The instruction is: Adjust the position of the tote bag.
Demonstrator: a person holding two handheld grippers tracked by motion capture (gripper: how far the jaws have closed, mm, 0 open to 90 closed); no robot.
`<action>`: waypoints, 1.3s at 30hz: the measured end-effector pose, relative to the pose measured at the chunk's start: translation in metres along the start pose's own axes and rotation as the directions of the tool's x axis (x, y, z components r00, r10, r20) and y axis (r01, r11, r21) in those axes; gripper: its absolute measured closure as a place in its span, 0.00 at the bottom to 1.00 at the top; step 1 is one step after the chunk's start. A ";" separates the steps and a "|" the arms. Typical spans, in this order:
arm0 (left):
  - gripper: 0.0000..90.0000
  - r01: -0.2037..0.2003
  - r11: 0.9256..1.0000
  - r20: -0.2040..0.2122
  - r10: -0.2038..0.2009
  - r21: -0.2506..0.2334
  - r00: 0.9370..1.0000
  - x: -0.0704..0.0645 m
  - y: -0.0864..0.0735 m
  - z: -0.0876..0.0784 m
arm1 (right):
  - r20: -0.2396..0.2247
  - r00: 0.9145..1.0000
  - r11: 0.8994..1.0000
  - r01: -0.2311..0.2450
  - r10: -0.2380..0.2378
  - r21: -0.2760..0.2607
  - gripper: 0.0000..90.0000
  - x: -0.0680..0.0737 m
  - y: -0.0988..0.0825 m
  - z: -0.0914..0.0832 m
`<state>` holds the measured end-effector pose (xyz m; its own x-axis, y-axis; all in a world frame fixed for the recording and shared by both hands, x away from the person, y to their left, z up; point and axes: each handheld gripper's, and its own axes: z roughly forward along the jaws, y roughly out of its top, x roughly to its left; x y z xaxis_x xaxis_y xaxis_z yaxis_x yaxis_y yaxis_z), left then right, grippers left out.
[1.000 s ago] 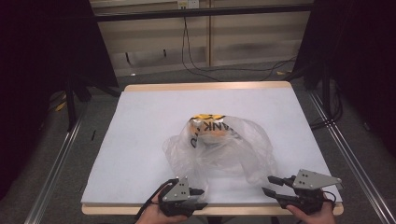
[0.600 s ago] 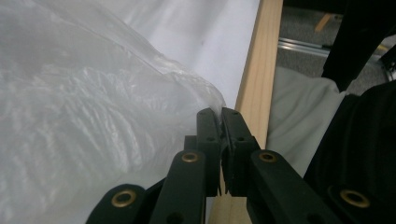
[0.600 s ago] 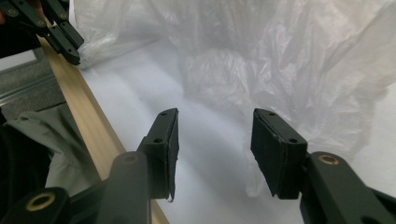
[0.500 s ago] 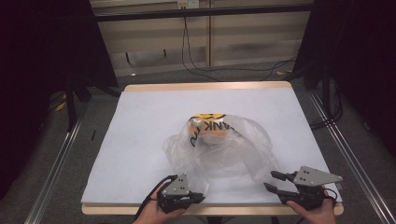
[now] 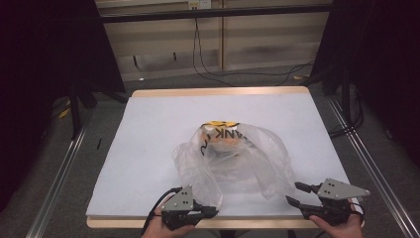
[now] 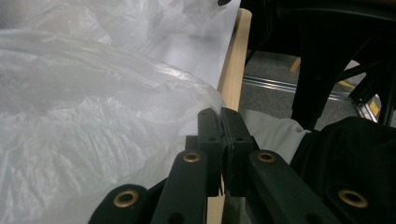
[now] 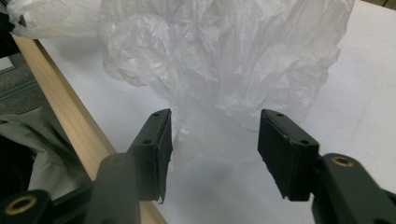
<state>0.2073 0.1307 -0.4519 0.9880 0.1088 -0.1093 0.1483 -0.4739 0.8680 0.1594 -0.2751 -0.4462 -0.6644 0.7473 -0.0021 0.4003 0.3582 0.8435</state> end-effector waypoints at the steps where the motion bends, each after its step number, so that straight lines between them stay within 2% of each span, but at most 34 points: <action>1: 0.98 -0.001 1.000 0.000 0.001 0.002 1.000 0.000 0.000 0.000 | 0.001 1.000 1.000 -0.005 0.005 -0.004 0.47 0.000 0.001 0.002; 5: 0.98 -0.011 1.000 -0.014 0.011 0.004 1.000 0.001 0.000 -0.002 | -0.007 1.000 1.000 -0.010 0.010 0.006 0.48 -0.003 0.004 0.011; 9: 0.98 -0.001 1.000 -0.035 0.001 -0.004 0.999 0.006 -0.002 -0.009 | -0.023 1.000 1.000 0.016 -0.016 0.016 0.68 0.001 0.006 0.016; 13: 0.98 0.019 0.999 -0.062 -0.021 -0.031 0.998 0.009 -0.004 -0.018 | -0.035 0.999 1.000 0.006 -0.007 -0.026 0.91 0.000 0.009 0.012; 15: 0.98 0.012 0.999 -0.070 -0.015 -0.042 0.997 0.010 -0.003 -0.023 | -0.048 0.999 0.999 0.002 -0.004 -0.045 0.98 -0.001 0.011 0.011; 18: 0.98 0.023 0.997 -0.087 -0.029 -0.072 0.996 0.010 -0.001 -0.030 | -0.075 0.997 0.997 -0.013 0.007 -0.081 1.00 -0.002 0.017 0.008; 20: 0.98 0.018 0.997 -0.092 -0.026 -0.082 0.995 0.010 0.002 -0.033 | -0.108 0.994 0.994 -0.026 0.015 -0.110 1.00 -0.004 0.023 0.007; 24: 0.98 0.011 0.994 -0.110 -0.023 -0.113 0.994 0.012 0.007 -0.042 | -0.133 0.991 0.988 -0.033 0.013 -0.150 1.00 -0.007 0.032 0.002; 27: 0.98 0.005 0.991 -0.129 -0.022 -0.131 0.991 0.013 0.012 -0.048 | -0.140 0.990 0.983 -0.037 0.011 -0.179 1.00 -0.010 0.039 -0.004; 28: 0.98 0.014 0.988 -0.123 -0.033 -0.154 0.992 0.012 0.013 -0.049 | -0.146 0.989 0.981 -0.038 0.010 -0.192 1.00 -0.011 0.042 -0.005; 29: 0.98 -0.003 0.989 -0.139 -0.018 -0.148 0.990 0.013 0.015 -0.051 | -0.146 0.989 0.979 -0.039 0.010 -0.201 1.00 -0.011 0.044 -0.006; 33: 0.98 -0.001 0.983 -0.144 -0.025 -0.183 0.989 0.015 0.021 -0.058 | -0.154 0.988 0.974 -0.022 -0.013 -0.225 1.00 -0.013 0.057 -0.008; 35: 0.98 -0.010 0.985 -0.159 -0.018 -0.174 0.987 0.017 0.024 -0.060 | -0.163 0.986 0.972 -0.022 -0.018 -0.236 1.00 -0.015 0.062 -0.007; 38: 0.98 -0.013 0.982 -0.162 -0.018 -0.189 0.987 0.021 0.027 -0.063 | -0.171 0.985 0.969 -0.016 -0.027 -0.247 1.00 -0.017 0.070 -0.003; 39: 0.98 -0.015 0.983 -0.175 -0.017 -0.184 0.984 0.022 0.029 -0.065 | -0.172 0.985 0.969 -0.017 -0.027 -0.247 1.00 -0.018 0.072 -0.003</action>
<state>0.2303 0.1759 -0.3978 0.9627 0.2679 -0.0381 0.1228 -0.3069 0.9438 0.1984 -0.2642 -0.3842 -0.7735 0.6302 0.0676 0.2432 0.1966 0.9499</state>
